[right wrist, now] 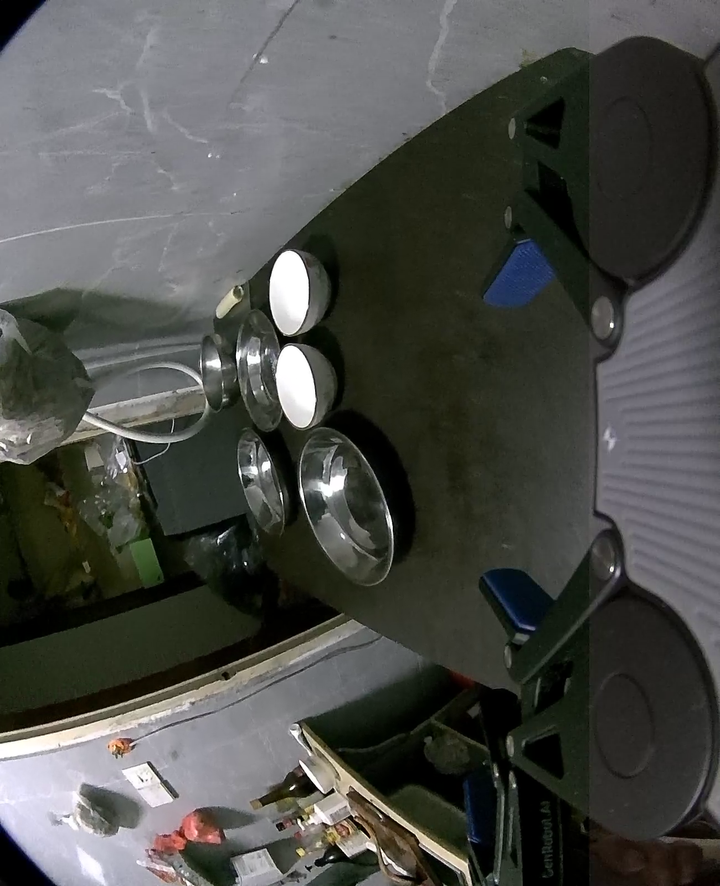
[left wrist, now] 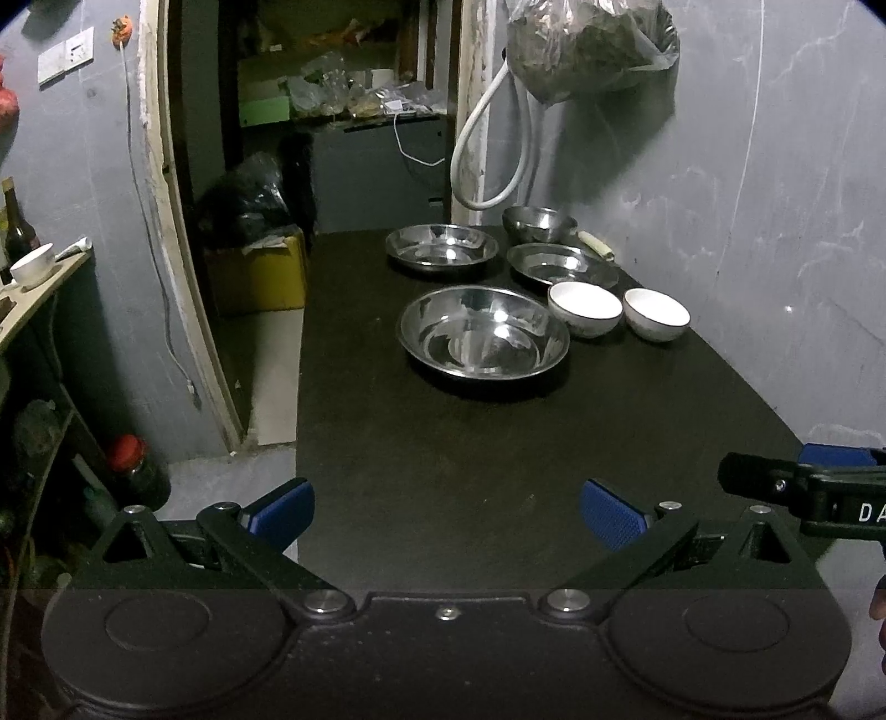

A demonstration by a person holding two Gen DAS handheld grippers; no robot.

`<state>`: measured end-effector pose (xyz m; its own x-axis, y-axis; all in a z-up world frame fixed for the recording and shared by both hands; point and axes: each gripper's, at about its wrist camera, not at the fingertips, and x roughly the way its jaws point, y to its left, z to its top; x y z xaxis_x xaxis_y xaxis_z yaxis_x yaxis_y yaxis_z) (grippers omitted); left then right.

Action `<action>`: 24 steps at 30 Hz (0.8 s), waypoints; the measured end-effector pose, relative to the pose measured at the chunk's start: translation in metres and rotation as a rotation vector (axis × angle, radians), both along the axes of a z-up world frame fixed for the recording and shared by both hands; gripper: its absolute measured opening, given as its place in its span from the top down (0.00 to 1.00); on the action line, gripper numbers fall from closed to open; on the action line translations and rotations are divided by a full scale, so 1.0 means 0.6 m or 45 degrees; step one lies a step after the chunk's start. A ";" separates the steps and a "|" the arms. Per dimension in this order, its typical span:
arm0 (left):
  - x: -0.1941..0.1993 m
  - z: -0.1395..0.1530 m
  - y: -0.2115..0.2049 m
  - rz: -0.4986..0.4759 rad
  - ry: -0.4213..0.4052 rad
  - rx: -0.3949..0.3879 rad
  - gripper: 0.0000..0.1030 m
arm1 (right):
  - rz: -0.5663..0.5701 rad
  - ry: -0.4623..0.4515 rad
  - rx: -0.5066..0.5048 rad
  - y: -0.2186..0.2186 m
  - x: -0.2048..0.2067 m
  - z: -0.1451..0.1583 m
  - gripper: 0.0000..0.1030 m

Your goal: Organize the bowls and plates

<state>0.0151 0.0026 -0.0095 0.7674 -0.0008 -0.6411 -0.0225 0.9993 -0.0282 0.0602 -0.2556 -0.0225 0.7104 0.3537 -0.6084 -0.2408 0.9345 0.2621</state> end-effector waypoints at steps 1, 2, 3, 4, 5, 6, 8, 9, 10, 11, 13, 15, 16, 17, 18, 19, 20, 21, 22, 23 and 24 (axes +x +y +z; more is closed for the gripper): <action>0.002 0.001 0.004 0.001 0.006 0.002 0.01 | -0.005 0.005 0.002 0.003 -0.001 -0.001 0.00; 0.003 0.003 0.008 0.000 0.005 0.002 0.01 | -0.009 0.006 0.005 0.007 -0.002 -0.001 0.00; 0.005 0.004 0.014 -0.006 0.003 0.002 0.01 | -0.015 0.003 0.008 0.012 -0.003 -0.001 0.00; 0.006 0.004 0.020 -0.012 0.005 0.005 0.01 | -0.023 0.000 0.009 0.016 -0.003 -0.001 0.00; 0.007 0.004 0.027 -0.019 0.012 0.008 0.01 | -0.033 0.000 0.009 0.022 -0.003 -0.001 0.00; 0.009 0.004 0.035 -0.024 0.018 0.010 0.01 | -0.046 0.001 0.009 0.028 -0.003 -0.001 0.00; 0.014 0.002 0.057 -0.030 0.020 0.000 0.01 | -0.073 -0.006 0.013 0.044 -0.003 0.002 0.00; 0.018 0.001 0.070 -0.035 0.021 -0.008 0.01 | -0.085 -0.015 0.014 0.055 -0.005 0.003 0.00; 0.022 0.001 0.083 -0.043 0.023 -0.013 0.01 | -0.095 -0.019 0.013 0.064 -0.005 0.004 0.00; 0.026 -0.001 0.097 -0.056 0.023 -0.015 0.01 | -0.110 -0.021 0.009 0.076 -0.006 0.004 0.00; 0.032 -0.003 0.130 -0.098 0.016 -0.011 0.01 | -0.154 -0.024 0.007 0.106 -0.009 0.003 0.00; 0.039 -0.005 0.169 -0.152 0.009 0.001 0.01 | -0.215 -0.023 0.009 0.142 -0.012 0.002 0.00; 0.044 -0.004 0.191 -0.179 0.012 0.006 0.01 | -0.257 -0.019 0.007 0.162 -0.014 0.003 0.00; 0.050 -0.001 0.214 -0.197 0.014 0.004 0.01 | -0.294 -0.018 0.004 0.180 -0.015 0.007 0.00; 0.053 0.001 0.236 -0.216 0.003 -0.007 0.01 | -0.330 -0.026 0.001 0.201 -0.019 0.010 0.00; 0.055 0.004 0.260 -0.242 -0.012 -0.016 0.01 | -0.364 -0.038 -0.004 0.222 -0.024 0.013 0.00; 0.060 0.005 0.282 -0.264 -0.023 -0.014 0.01 | -0.395 -0.042 -0.009 0.241 -0.026 0.015 0.00; 0.066 0.006 0.301 -0.278 -0.028 -0.009 0.01 | -0.425 -0.035 -0.014 0.260 -0.027 0.017 0.00; 0.075 0.007 0.321 -0.289 -0.029 -0.014 0.01 | -0.449 -0.022 -0.019 0.277 -0.028 0.018 0.00; 0.084 0.007 0.338 -0.295 -0.024 -0.026 0.01 | -0.464 -0.007 -0.025 0.293 -0.029 0.020 0.00; 0.095 0.008 0.353 -0.298 -0.015 -0.044 0.01 | -0.474 0.003 -0.034 0.309 -0.031 0.023 0.00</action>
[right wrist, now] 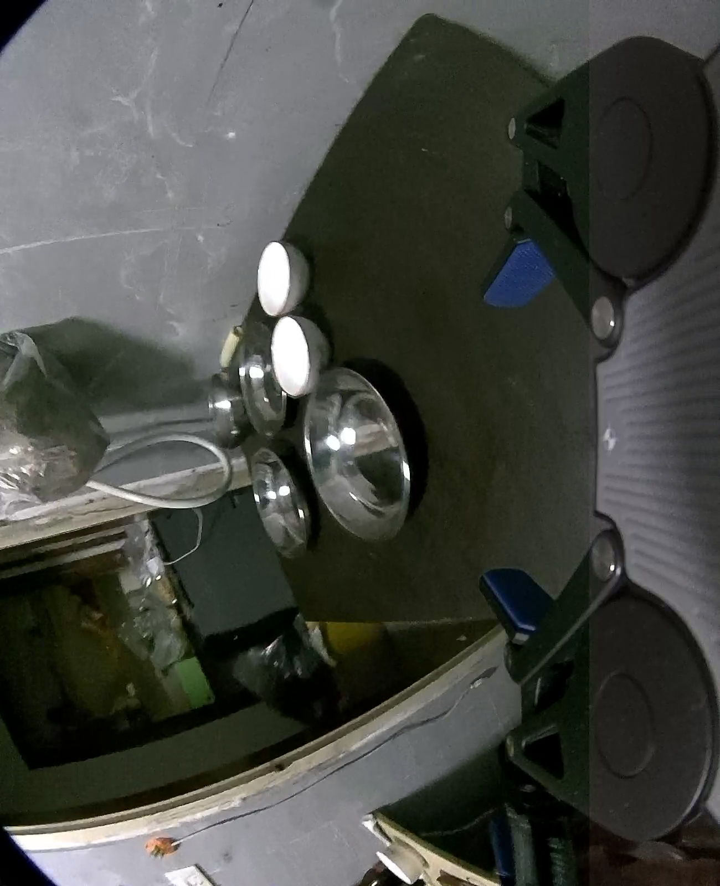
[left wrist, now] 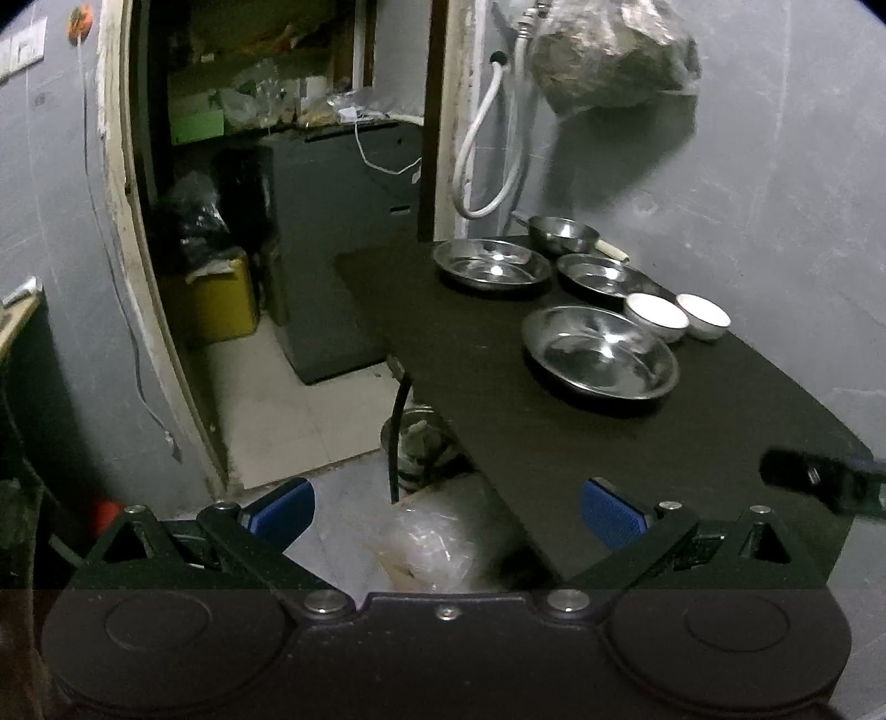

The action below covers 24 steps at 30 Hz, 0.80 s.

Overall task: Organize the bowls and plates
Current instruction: 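Move both tools toward the rim of the large steel basin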

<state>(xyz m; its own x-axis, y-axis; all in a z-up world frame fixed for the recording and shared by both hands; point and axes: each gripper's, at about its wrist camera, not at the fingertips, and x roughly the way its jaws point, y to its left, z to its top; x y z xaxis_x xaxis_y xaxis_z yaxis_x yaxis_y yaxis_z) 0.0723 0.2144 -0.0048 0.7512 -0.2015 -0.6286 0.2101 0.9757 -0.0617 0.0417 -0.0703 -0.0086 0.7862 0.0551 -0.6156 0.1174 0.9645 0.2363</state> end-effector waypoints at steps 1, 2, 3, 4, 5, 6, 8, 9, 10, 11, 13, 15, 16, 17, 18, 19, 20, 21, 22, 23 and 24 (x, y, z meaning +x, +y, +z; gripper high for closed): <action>0.011 0.001 0.014 -0.003 0.010 -0.017 0.01 | -0.014 0.001 -0.010 0.013 -0.001 0.005 0.00; 0.019 0.002 0.025 -0.008 0.011 -0.034 0.01 | -0.032 -0.003 -0.015 0.026 -0.001 0.009 0.00; 0.027 0.003 0.037 -0.014 0.006 -0.049 0.01 | -0.039 -0.008 -0.020 0.036 0.001 0.013 0.00; 0.033 0.002 0.047 -0.019 -0.001 -0.060 0.01 | -0.043 -0.008 -0.030 0.047 0.005 0.017 0.00; 0.040 0.002 0.055 -0.021 -0.004 -0.065 0.01 | -0.048 -0.005 -0.041 0.056 0.010 0.019 0.00; 0.048 0.001 0.063 -0.024 -0.004 -0.069 0.01 | -0.055 -0.005 -0.050 0.067 0.018 0.021 0.00; 0.063 -0.001 0.074 -0.035 -0.001 -0.069 0.01 | -0.069 -0.006 -0.051 0.081 0.030 0.024 0.00; 0.074 0.000 0.078 -0.043 -0.003 -0.063 0.01 | -0.077 -0.010 -0.052 0.089 0.035 0.026 0.00; 0.083 0.000 0.082 -0.050 -0.005 -0.056 0.01 | -0.085 -0.013 -0.055 0.096 0.044 0.028 0.00; 0.094 0.000 0.086 -0.057 -0.007 -0.051 0.01 | -0.093 -0.016 -0.058 0.103 0.056 0.030 0.00; 0.116 -0.001 0.093 -0.068 -0.010 -0.051 0.01 | -0.107 -0.028 -0.058 0.111 0.074 0.031 0.00; 0.148 -0.001 0.099 -0.084 -0.008 -0.056 0.01 | -0.127 -0.030 -0.050 0.117 0.099 0.030 0.00; 0.165 -0.002 0.101 -0.093 -0.010 -0.058 0.01 | -0.134 -0.029 -0.042 0.120 0.115 0.029 0.00; 0.187 -0.002 0.102 -0.103 -0.010 -0.056 0.01 | -0.137 -0.033 -0.032 0.122 0.131 0.028 0.00; 0.210 -0.002 0.101 -0.113 -0.010 -0.052 0.01 | -0.137 -0.040 -0.022 0.125 0.148 0.025 0.00; 0.233 -0.001 0.103 -0.126 -0.010 -0.049 0.01 | -0.140 -0.048 -0.013 0.129 0.168 0.023 0.00; 0.255 -0.002 0.103 -0.137 -0.011 -0.046 0.01 | -0.146 -0.054 -0.007 0.129 0.186 0.019 0.00; 0.280 -0.002 0.104 -0.149 -0.012 -0.040 0.01 | -0.153 -0.062 0.002 0.131 0.207 0.016 0.00; 0.305 -0.002 0.104 -0.160 -0.011 -0.029 0.01 | -0.157 -0.074 0.015 0.131 0.229 0.012 0.00; 0.330 -0.001 0.104 -0.165 0.004 -0.009 0.01 | -0.160 -0.076 0.031 0.133 0.255 0.008 0.00; 0.358 0.002 0.103 -0.168 0.032 0.007 0.01 | -0.169 -0.058 0.048 0.133 0.279 0.004 0.00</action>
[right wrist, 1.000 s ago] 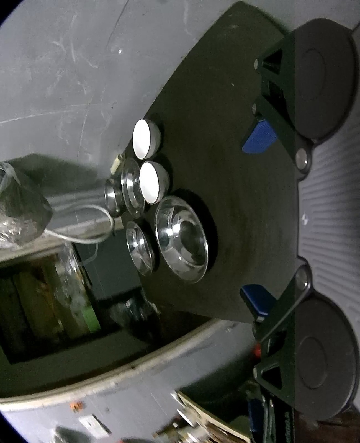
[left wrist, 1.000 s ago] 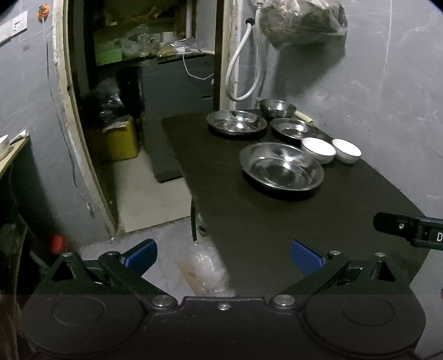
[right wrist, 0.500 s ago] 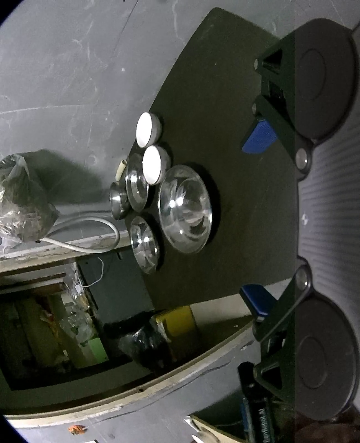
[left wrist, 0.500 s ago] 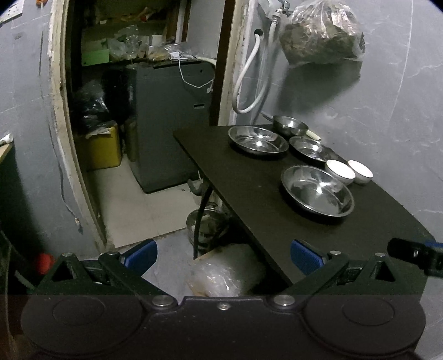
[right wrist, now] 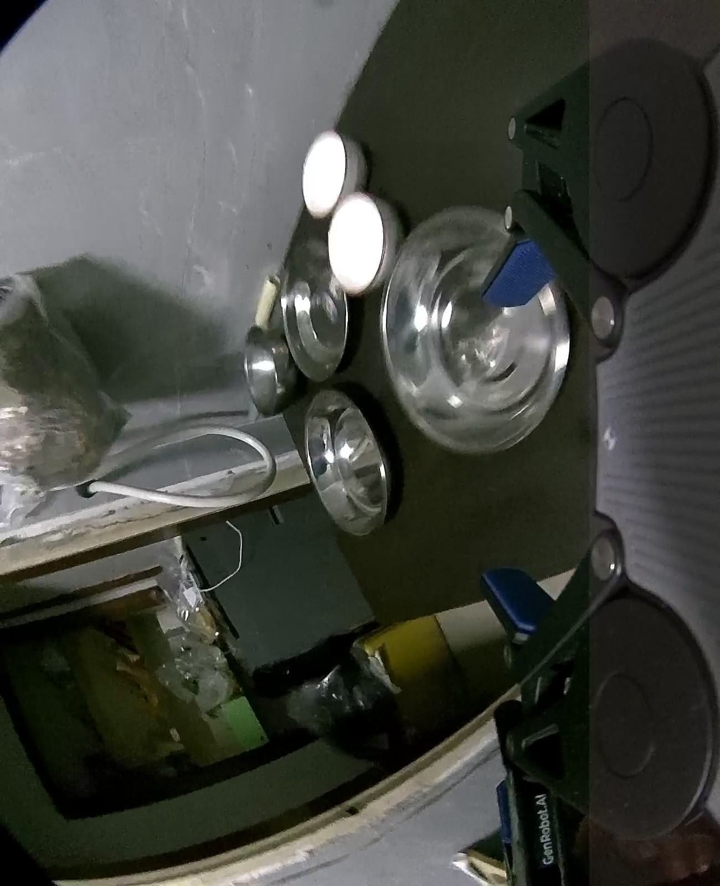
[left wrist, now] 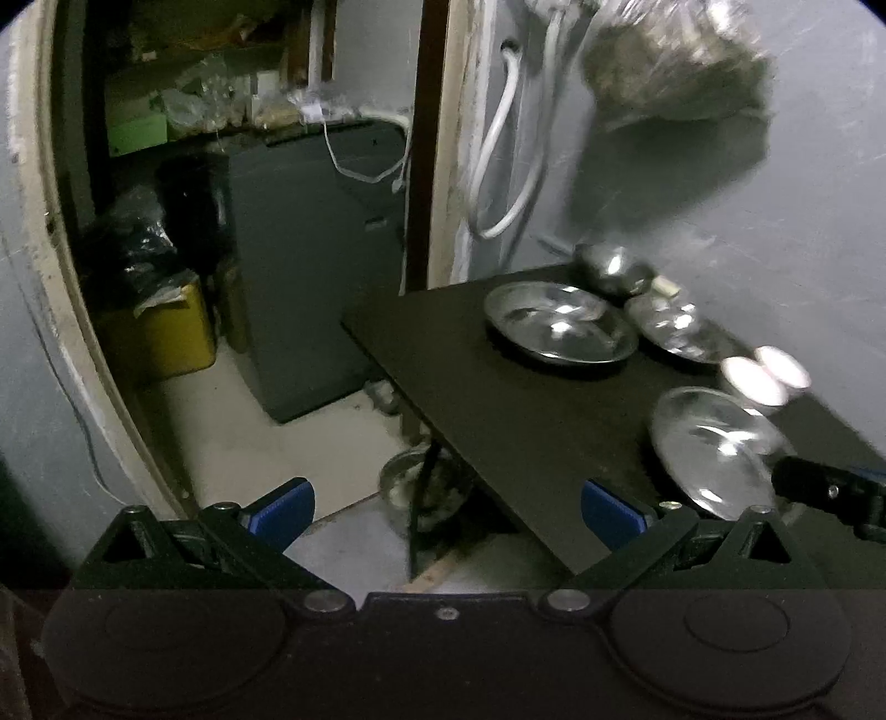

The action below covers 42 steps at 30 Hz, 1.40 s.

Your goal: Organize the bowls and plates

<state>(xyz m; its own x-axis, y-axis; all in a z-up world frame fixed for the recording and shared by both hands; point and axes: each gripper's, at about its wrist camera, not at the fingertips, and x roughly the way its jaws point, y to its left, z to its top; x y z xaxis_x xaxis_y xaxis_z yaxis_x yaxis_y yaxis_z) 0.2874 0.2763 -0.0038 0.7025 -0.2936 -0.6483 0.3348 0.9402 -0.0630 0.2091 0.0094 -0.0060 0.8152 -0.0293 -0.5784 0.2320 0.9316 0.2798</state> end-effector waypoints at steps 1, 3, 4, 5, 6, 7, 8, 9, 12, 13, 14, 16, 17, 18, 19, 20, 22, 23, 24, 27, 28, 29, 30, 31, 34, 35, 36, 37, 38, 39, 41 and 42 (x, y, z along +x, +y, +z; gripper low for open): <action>0.021 0.003 0.000 -0.006 0.016 0.000 0.01 | -0.013 0.020 0.031 0.000 0.024 -0.001 0.00; 0.066 0.010 0.001 -0.028 0.017 -0.004 0.01 | -0.001 -0.010 0.079 -0.002 0.061 -0.001 0.00; 0.090 0.011 0.000 -0.040 -0.001 -0.002 0.01 | 0.011 -0.016 0.072 -0.001 0.082 -0.003 0.00; 0.117 0.010 -0.004 -0.046 -0.002 0.010 0.01 | 0.013 0.001 0.060 0.001 0.105 -0.005 0.01; 0.139 0.011 -0.008 -0.051 0.008 0.019 0.01 | 0.012 0.016 0.060 0.000 0.130 -0.005 0.02; 0.164 0.012 -0.012 -0.064 0.017 0.016 0.01 | 0.012 0.015 0.067 -0.003 0.149 -0.003 0.02; 0.191 0.013 -0.018 -0.088 0.017 0.002 0.01 | 0.012 0.016 0.068 -0.005 0.170 -0.002 0.02; 0.216 0.012 -0.025 -0.113 0.017 -0.008 0.01 | 0.003 0.028 0.057 -0.007 0.192 -0.003 0.04; 0.309 -0.003 -0.064 -0.198 0.059 -0.018 0.02 | -0.074 0.083 0.056 -0.021 0.257 -0.016 0.11; 0.331 -0.011 -0.075 -0.232 0.069 -0.033 0.02 | -0.108 0.094 0.061 -0.029 0.276 -0.023 0.12; 0.359 -0.018 -0.089 -0.271 0.080 -0.045 0.04 | -0.143 0.108 0.057 -0.034 0.296 -0.029 0.14; 0.410 -0.034 -0.121 -0.338 0.118 -0.042 0.09 | -0.215 0.160 0.044 -0.046 0.328 -0.042 0.19; 0.432 -0.042 -0.133 -0.369 0.144 -0.041 0.12 | -0.254 0.189 0.057 -0.053 0.340 -0.048 0.22; 0.452 -0.049 -0.146 -0.401 0.165 -0.044 0.13 | -0.277 0.203 0.073 -0.060 0.353 -0.054 0.22; 0.467 -0.058 -0.158 -0.426 0.181 -0.045 0.13 | -0.289 0.219 0.076 -0.064 0.366 -0.062 0.22; 0.479 -0.065 -0.168 -0.448 0.196 -0.045 0.15 | -0.304 0.244 0.069 -0.067 0.379 -0.070 0.24; 0.503 -0.083 -0.191 -0.492 0.236 -0.040 0.20 | -0.340 0.285 0.081 -0.072 0.397 -0.084 0.30; 0.513 -0.091 -0.202 -0.520 0.261 -0.037 0.25 | -0.358 0.302 0.092 -0.072 0.400 -0.089 0.33; 0.516 -0.098 -0.208 -0.541 0.276 -0.038 0.30 | -0.366 0.314 0.100 -0.074 0.407 -0.095 0.35; 0.526 -0.115 -0.224 -0.579 0.324 -0.030 0.47 | -0.376 0.348 0.113 -0.076 0.419 -0.110 0.42; 0.529 -0.120 -0.229 -0.587 0.345 -0.027 0.53 | -0.378 0.356 0.120 -0.077 0.422 -0.113 0.43; 0.530 -0.122 -0.232 -0.594 0.346 -0.029 0.58 | -0.382 0.364 0.129 -0.079 0.423 -0.117 0.47; 0.531 -0.123 -0.231 -0.601 0.347 -0.026 0.62 | -0.386 0.368 0.141 -0.081 0.425 -0.119 0.51; 0.534 -0.124 -0.235 -0.609 0.355 -0.018 0.65 | -0.387 0.365 0.152 -0.082 0.426 -0.120 0.53; 0.536 -0.127 -0.240 -0.618 0.368 -0.011 0.78 | -0.365 0.360 0.172 -0.086 0.429 -0.124 0.62; 0.534 -0.126 -0.243 -0.621 0.360 0.000 0.82 | -0.353 0.355 0.181 -0.086 0.428 -0.125 0.67; 0.532 -0.126 -0.243 -0.623 0.356 0.011 0.85 | -0.337 0.346 0.190 -0.087 0.428 -0.126 0.69; 0.531 -0.126 -0.242 -0.619 0.351 0.021 0.85 | -0.333 0.342 0.188 -0.087 0.427 -0.127 0.70; 0.528 -0.125 -0.242 -0.607 0.347 0.032 0.86 | -0.325 0.336 0.188 -0.088 0.426 -0.127 0.73; 0.525 -0.124 -0.242 -0.594 0.348 0.042 0.86 | -0.319 0.335 0.196 -0.091 0.423 -0.127 0.78; 0.515 -0.119 -0.237 -0.586 0.336 0.054 0.86 | -0.302 0.319 0.218 -0.093 0.411 -0.124 0.81; 0.507 -0.114 -0.234 -0.591 0.317 0.061 0.86 | -0.294 0.303 0.212 -0.093 0.404 -0.121 0.83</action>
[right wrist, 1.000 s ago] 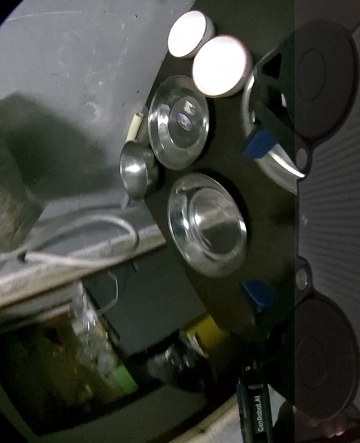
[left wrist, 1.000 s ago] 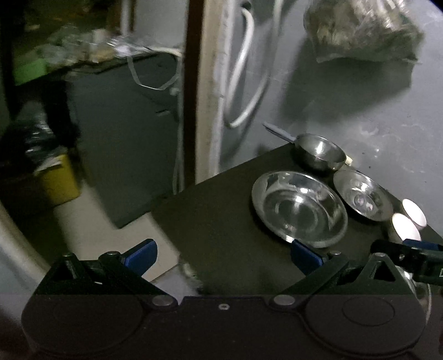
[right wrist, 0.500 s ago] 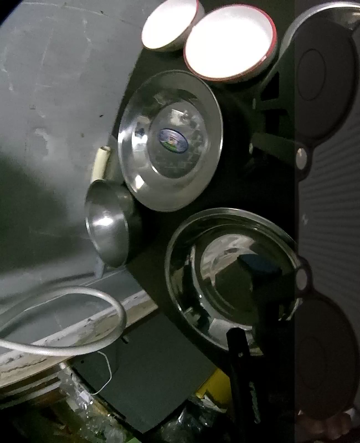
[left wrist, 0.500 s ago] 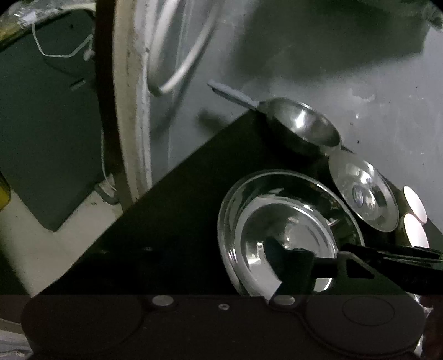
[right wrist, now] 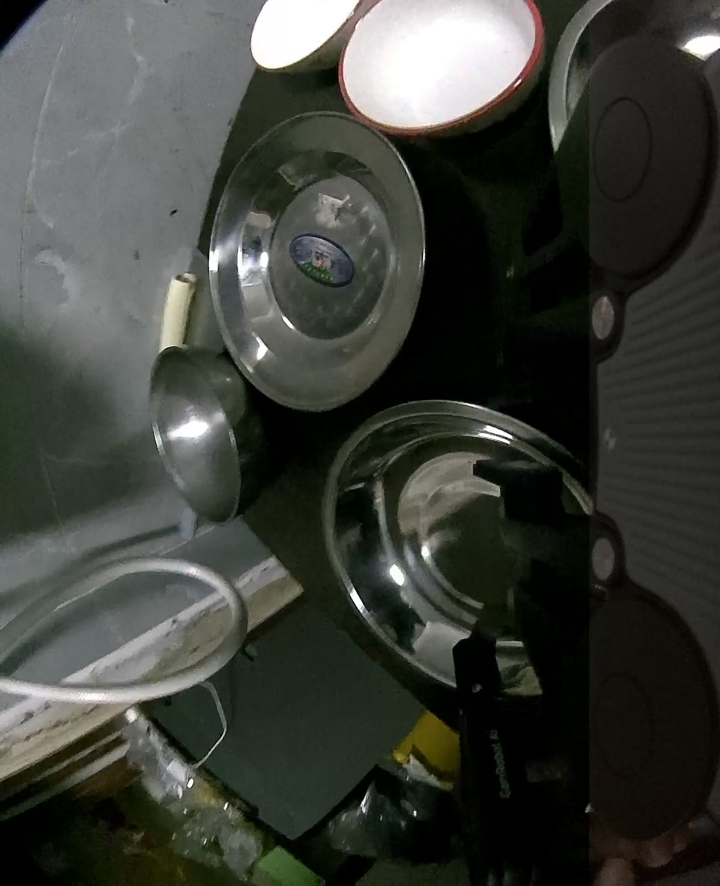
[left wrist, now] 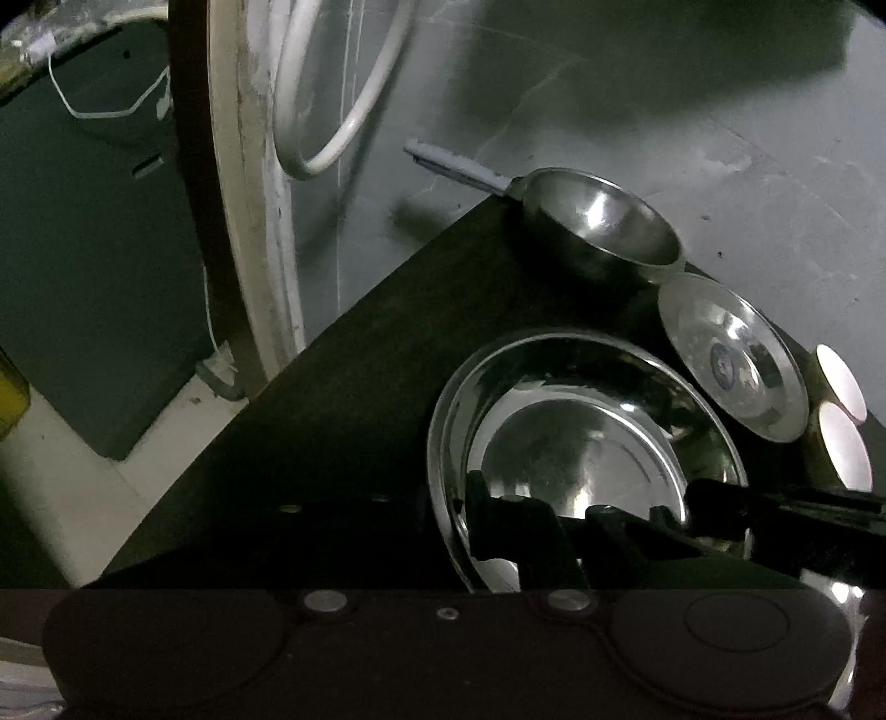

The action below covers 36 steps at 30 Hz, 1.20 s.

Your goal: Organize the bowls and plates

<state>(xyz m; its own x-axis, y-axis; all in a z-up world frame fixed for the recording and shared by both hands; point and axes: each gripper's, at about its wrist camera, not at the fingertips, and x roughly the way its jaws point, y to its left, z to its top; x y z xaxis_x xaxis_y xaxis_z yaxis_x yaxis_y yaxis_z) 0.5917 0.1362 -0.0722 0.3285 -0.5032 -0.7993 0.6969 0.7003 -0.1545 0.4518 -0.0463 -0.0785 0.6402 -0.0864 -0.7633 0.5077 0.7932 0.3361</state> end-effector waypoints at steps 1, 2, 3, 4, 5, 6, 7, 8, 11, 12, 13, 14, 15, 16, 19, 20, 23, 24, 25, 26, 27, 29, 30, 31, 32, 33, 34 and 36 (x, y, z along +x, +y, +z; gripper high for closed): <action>-0.007 0.005 0.003 -0.004 -0.013 0.000 0.86 | 0.011 -0.015 -0.004 0.001 -0.008 0.004 0.82; -0.015 0.011 0.005 -0.002 -0.017 -0.004 0.86 | 0.015 -0.029 0.002 0.002 -0.017 0.006 0.82; -0.025 0.017 0.009 0.000 -0.020 -0.015 0.86 | 0.016 -0.043 0.007 0.003 -0.028 0.010 0.82; -0.034 0.022 0.011 -0.003 -0.027 -0.028 0.86 | 0.020 -0.055 0.001 0.003 -0.040 0.014 0.82; -0.046 0.026 0.014 -0.011 -0.039 -0.038 0.86 | 0.021 -0.067 -0.006 0.004 -0.052 0.017 0.82; -0.059 0.030 0.014 -0.022 -0.051 -0.044 0.86 | 0.019 -0.076 -0.007 0.004 -0.065 0.020 0.82; -0.072 0.034 0.014 -0.030 -0.060 -0.048 0.86 | 0.014 -0.084 -0.006 0.003 -0.078 0.023 0.82; -0.085 0.037 0.013 -0.040 -0.064 -0.053 0.86 | 0.009 -0.090 -0.007 0.002 -0.090 0.027 0.82; -0.123 0.047 0.011 -0.083 -0.073 -0.073 0.86 | -0.010 -0.116 -0.033 0.001 -0.133 0.042 0.82; -0.137 0.050 0.007 -0.106 -0.078 -0.077 0.86 | -0.020 -0.124 -0.047 0.000 -0.151 0.048 0.82; -0.152 0.053 0.001 -0.135 -0.086 -0.077 0.86 | -0.035 -0.129 -0.060 0.001 -0.171 0.053 0.82; -0.166 0.054 -0.005 -0.161 -0.091 -0.080 0.86 | -0.052 -0.131 -0.071 0.000 -0.188 0.058 0.82; -0.183 0.055 -0.013 -0.192 -0.097 -0.082 0.86 | -0.072 -0.128 -0.081 -0.001 -0.205 0.061 0.82; -0.196 0.055 -0.020 -0.219 -0.102 -0.082 0.85 | -0.093 -0.123 -0.089 -0.003 -0.222 0.064 0.82; -0.235 0.052 -0.043 -0.307 -0.108 -0.077 0.84 | -0.158 -0.109 -0.102 -0.012 -0.269 0.068 0.82; -0.245 0.051 -0.051 -0.334 -0.112 -0.072 0.84 | -0.178 -0.103 -0.101 -0.015 -0.281 0.068 0.82; -0.272 0.050 -0.071 -0.406 -0.135 -0.047 0.83 | -0.225 -0.079 -0.097 -0.024 -0.309 0.063 0.82; -0.280 0.049 -0.078 -0.426 -0.144 -0.035 0.83 | -0.235 -0.068 -0.096 -0.026 -0.315 0.061 0.82; -0.288 0.046 -0.083 -0.439 -0.153 -0.024 0.83 | -0.240 -0.058 -0.096 -0.026 -0.321 0.058 0.82; -0.294 0.045 -0.085 -0.452 -0.160 -0.014 0.82 | -0.244 -0.047 -0.097 -0.026 -0.325 0.055 0.82; -0.299 0.043 -0.090 -0.463 -0.167 -0.002 0.82 | -0.245 -0.037 -0.099 -0.026 -0.327 0.053 0.81; -0.307 0.040 -0.098 -0.478 -0.179 0.022 0.81 | -0.242 -0.022 -0.099 -0.026 -0.332 0.049 0.81; -0.310 0.038 -0.101 -0.484 -0.183 0.033 0.81 | -0.239 -0.013 -0.101 -0.026 -0.332 0.047 0.81; -0.313 0.037 -0.103 -0.489 -0.185 0.041 0.81 | -0.236 -0.003 -0.104 -0.026 -0.335 0.046 0.81; -0.313 0.034 -0.105 -0.493 -0.185 0.049 0.81 | -0.234 0.006 -0.108 -0.025 -0.335 0.045 0.81; -0.316 0.032 -0.107 -0.498 -0.188 0.059 0.80 | -0.231 0.014 -0.113 -0.024 -0.337 0.045 0.81; -0.318 0.031 -0.107 -0.503 -0.191 0.064 0.80 | -0.229 0.022 -0.117 -0.024 -0.337 0.044 0.81; -0.323 0.028 -0.112 -0.514 -0.202 0.077 0.80 | -0.224 0.038 -0.126 -0.022 -0.339 0.043 0.80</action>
<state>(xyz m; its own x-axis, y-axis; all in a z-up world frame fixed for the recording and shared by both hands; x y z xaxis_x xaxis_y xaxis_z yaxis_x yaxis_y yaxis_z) 0.3978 0.0690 -0.0554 0.2363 -0.5703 -0.7867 0.9284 0.3716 0.0095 0.2483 -0.0598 -0.0528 0.5861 -0.2706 -0.7637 0.6499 0.7199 0.2437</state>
